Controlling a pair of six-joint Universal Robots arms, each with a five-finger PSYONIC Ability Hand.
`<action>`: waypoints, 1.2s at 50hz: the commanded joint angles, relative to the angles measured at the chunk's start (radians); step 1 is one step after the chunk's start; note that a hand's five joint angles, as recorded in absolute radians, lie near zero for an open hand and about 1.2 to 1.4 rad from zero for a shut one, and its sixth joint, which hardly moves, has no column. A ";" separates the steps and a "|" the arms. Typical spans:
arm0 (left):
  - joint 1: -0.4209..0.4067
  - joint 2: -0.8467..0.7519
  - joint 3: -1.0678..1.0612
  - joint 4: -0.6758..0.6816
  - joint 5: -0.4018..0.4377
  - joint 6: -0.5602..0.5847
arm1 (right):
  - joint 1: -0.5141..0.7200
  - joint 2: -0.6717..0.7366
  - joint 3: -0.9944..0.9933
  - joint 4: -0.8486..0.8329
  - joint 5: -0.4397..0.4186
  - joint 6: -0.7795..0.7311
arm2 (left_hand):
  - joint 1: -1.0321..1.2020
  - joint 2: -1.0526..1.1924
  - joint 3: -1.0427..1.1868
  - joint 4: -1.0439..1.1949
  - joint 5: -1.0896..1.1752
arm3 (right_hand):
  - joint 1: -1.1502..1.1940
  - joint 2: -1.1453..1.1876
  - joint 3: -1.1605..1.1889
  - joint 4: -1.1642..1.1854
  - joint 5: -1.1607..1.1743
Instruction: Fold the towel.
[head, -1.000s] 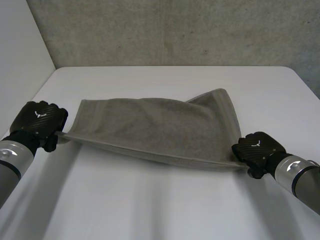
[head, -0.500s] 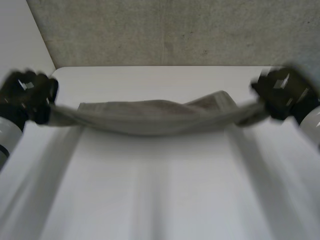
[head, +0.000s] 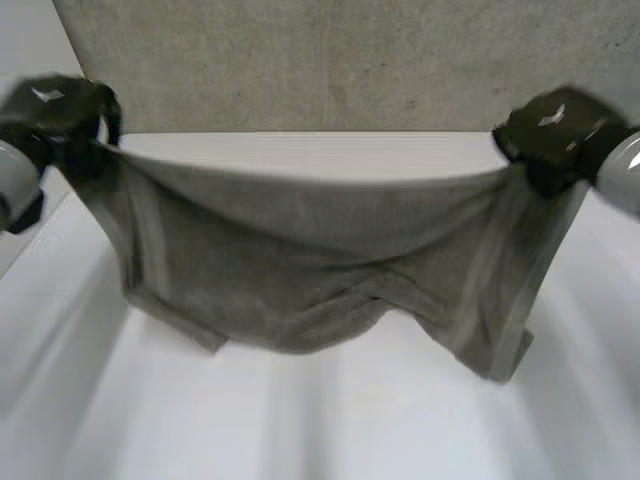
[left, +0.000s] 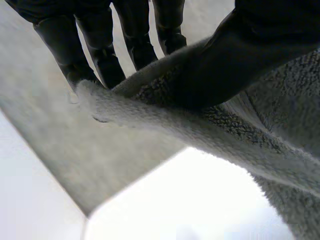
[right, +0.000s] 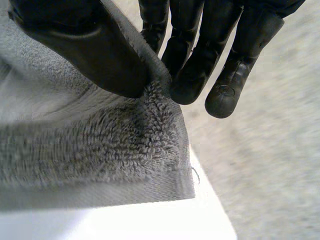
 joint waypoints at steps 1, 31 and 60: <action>-0.106 -0.308 0.210 -0.014 -0.048 0.243 | 0.087 0.318 -0.200 0.006 0.170 -0.181 | -0.078 -0.124 -0.158 -0.132 -0.298 | 0.048 0.060 0.049 0.049 0.043; -0.114 -0.285 0.131 0.274 -0.094 0.161 | 0.082 0.196 -0.061 -0.407 0.104 -0.120 | -0.078 -0.124 -0.158 -0.132 -0.298 | 0.048 0.060 0.049 0.049 0.043; 0.027 0.403 -0.525 0.282 0.110 0.203 | -0.097 -0.289 0.344 -0.237 -0.054 0.036 | -0.078 -0.124 -0.158 -0.132 -0.298 | 0.048 0.060 0.049 0.049 0.043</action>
